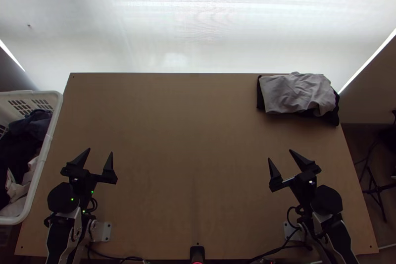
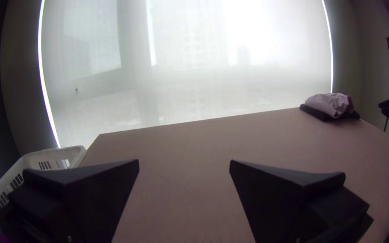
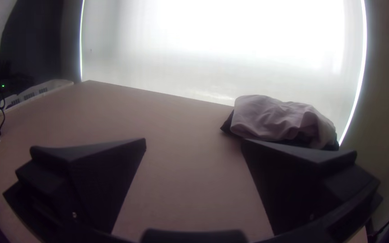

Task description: Fold the t-shirt

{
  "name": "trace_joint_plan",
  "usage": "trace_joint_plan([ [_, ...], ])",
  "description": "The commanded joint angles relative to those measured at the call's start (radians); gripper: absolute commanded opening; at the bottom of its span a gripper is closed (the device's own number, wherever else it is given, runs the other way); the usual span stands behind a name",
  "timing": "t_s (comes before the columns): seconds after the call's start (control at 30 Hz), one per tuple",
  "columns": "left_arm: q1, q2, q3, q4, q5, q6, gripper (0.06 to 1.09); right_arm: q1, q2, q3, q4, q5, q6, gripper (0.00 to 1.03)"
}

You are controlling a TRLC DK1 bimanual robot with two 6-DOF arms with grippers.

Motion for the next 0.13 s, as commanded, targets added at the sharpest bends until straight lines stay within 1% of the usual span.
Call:
trace_joint_plan([
  [0.0, 0.000, 0.001, 0.000, 0.000, 0.000, 0.001, 1.04, 0.000, 0.000, 0.000, 0.000, 0.002, 0.000, 0.98],
  [0.1, 0.000, 0.001, 0.000, 0.000, 0.000, 0.001, 1.04, 0.000, 0.000, 0.000, 0.000, 0.002, 0.000, 0.98],
])
